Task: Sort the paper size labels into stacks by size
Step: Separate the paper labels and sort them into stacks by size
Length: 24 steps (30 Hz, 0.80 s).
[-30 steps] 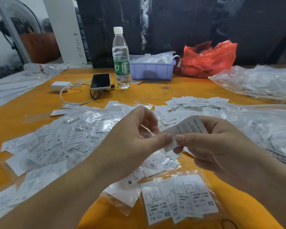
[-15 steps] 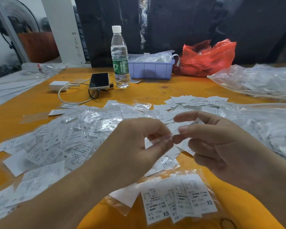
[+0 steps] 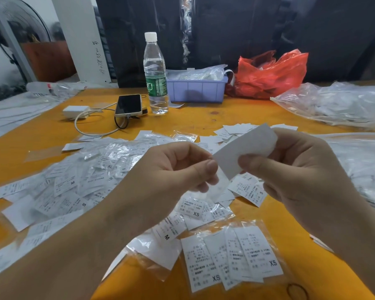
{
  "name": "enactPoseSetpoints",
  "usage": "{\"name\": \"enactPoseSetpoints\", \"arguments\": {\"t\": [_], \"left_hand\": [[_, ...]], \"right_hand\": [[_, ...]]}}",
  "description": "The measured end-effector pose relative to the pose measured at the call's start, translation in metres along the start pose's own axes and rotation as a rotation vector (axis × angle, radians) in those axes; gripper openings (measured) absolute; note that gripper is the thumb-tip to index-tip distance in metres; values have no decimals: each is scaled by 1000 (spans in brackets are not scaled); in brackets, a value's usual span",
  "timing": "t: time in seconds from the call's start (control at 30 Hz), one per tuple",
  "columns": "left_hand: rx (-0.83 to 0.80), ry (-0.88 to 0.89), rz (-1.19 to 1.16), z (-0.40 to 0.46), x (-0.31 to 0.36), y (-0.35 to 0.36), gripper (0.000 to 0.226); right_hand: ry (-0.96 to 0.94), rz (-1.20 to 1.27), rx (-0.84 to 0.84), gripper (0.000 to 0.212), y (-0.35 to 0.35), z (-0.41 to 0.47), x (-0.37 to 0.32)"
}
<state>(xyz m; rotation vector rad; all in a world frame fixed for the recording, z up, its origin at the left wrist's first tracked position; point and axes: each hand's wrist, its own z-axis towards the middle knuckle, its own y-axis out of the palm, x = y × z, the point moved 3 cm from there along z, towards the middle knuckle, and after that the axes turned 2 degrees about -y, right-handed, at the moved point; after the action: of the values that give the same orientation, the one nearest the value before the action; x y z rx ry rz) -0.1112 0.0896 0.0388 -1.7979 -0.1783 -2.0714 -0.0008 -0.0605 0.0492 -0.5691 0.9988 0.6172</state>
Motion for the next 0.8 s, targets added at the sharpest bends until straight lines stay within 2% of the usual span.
{"name": "enactPoseSetpoints", "arguments": {"t": [0.17, 0.43, 0.57, 0.8], "left_hand": [[5, -14, -24, 0, 2, 1, 22], [5, -24, 0, 0, 1, 5, 24], [-12, -43, 19, -1, 1, 6, 24], [29, -40, 16, -1, 0, 8, 23]], "right_hand": [[-55, -71, 26, 17, 0, -2, -2], [-36, -49, -62, 9, 6, -5, 0], [-15, -31, -48, 27, 8, -4, 2], [21, 68, -94, 27, 11, -3, 0]]}}
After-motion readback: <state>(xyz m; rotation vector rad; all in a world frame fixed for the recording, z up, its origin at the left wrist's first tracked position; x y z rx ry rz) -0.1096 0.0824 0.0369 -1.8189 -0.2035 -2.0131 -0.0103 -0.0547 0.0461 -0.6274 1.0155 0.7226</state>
